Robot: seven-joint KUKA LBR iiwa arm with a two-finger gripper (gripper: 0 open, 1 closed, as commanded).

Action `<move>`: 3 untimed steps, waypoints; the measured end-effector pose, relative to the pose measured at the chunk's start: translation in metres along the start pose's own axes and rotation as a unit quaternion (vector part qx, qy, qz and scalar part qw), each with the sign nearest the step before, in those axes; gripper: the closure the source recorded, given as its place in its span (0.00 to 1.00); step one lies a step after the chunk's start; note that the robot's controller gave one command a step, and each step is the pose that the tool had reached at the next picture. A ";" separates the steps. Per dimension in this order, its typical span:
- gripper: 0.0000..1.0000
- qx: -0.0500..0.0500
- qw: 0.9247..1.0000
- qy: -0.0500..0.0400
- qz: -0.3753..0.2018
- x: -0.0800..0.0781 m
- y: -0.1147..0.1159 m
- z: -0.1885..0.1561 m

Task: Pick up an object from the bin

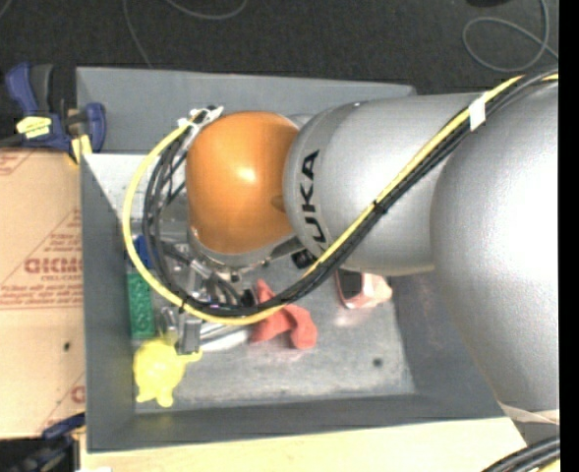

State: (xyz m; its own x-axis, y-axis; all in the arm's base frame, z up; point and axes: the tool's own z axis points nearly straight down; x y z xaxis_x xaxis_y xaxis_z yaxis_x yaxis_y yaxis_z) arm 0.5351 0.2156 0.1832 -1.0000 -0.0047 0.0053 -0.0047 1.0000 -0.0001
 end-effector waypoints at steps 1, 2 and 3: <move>0.00 -0.001 1.000 -0.004 0.002 -0.002 -0.001 -0.005; 0.00 -0.003 1.000 -0.007 0.023 -0.011 -0.008 0.019; 0.00 -0.001 1.000 -0.003 0.019 -0.028 -0.049 0.050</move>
Offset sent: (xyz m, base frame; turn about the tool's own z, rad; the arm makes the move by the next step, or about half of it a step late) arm 0.0328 -0.0396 -0.1129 0.1942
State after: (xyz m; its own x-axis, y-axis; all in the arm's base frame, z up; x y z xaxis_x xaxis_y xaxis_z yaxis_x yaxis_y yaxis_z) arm 0.5628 0.1665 0.1334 -0.9994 0.0340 -0.0008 0.0340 0.9994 0.0027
